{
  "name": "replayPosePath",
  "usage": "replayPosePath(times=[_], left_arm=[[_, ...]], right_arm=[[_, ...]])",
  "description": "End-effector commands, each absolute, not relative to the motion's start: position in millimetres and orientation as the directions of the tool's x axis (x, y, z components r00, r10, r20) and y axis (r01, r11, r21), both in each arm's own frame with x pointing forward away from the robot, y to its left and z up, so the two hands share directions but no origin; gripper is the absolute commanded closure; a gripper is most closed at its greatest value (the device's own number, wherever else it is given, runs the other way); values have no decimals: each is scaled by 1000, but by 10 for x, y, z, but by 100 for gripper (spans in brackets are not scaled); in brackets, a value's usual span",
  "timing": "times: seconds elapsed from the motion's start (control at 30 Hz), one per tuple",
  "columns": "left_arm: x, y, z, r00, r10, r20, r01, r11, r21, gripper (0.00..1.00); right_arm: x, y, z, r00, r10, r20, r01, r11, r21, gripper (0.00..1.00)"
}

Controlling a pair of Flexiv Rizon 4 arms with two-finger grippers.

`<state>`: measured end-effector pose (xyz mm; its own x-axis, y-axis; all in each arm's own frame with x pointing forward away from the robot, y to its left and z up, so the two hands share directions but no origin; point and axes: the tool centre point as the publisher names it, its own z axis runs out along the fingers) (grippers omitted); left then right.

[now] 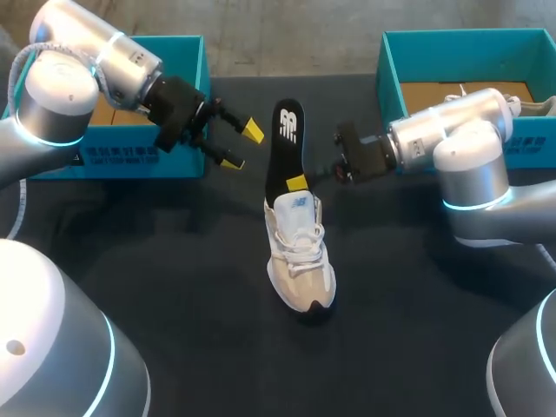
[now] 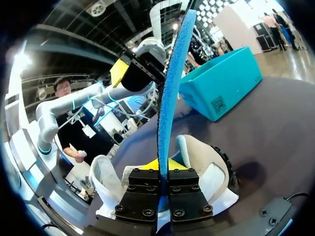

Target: Take the shoe out of the shoebox, open the shoe tongue, remove and reinsert the insole, then place the shoe into the shoebox

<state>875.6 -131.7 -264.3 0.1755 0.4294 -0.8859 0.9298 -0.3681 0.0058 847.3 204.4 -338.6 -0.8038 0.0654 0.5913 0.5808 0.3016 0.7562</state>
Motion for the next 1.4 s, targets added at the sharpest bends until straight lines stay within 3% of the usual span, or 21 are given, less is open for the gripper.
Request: replayPosePath(times=[0.03,0.57,0.6,0.63,0.77,0.83,1.2,1.23,1.37,1.4], left_arm=[[8762,-1317,-2649,176,428,-886,929,-370,5,0],[8767,-1319,-2669,169,422,-891,930,-368,2,0],[8767,-1319,-2669,169,421,-891,930,-368,2,0],[8768,-1319,-2670,168,420,-892,930,-369,2,0],[8766,-1328,-2675,168,415,-894,928,-373,1,0],[8766,-1330,-2675,169,413,-895,927,-374,2,0],[8736,-1305,-2687,166,405,-899,930,-367,6,0],[8731,-1303,-2689,165,405,-899,931,-366,6,0],[8713,-1294,-2694,161,405,-900,932,-361,5,0],[8710,-1292,-2692,161,405,-900,933,-360,5,0]], right_arm=[[8425,2043,-3378,-801,69,595,583,313,749,100],[8299,2021,-3426,-769,54,637,603,392,695,100],[8301,2023,-3411,-772,56,634,601,391,697,94],[8307,2029,-3395,-776,57,628,597,388,702,78],[8345,2036,-3332,-789,64,611,584,387,714,64],[8364,2036,-3303,-795,67,603,577,388,719,62],[8491,2106,-3213,-813,53,580,549,398,735,66],[8503,2117,-3222,-812,48,581,549,400,734,68],[8523,2147,-3286,-795,36,605,563,416,714,100],[8521,2147,-3302,-791,36,610,566,421,709,100]])
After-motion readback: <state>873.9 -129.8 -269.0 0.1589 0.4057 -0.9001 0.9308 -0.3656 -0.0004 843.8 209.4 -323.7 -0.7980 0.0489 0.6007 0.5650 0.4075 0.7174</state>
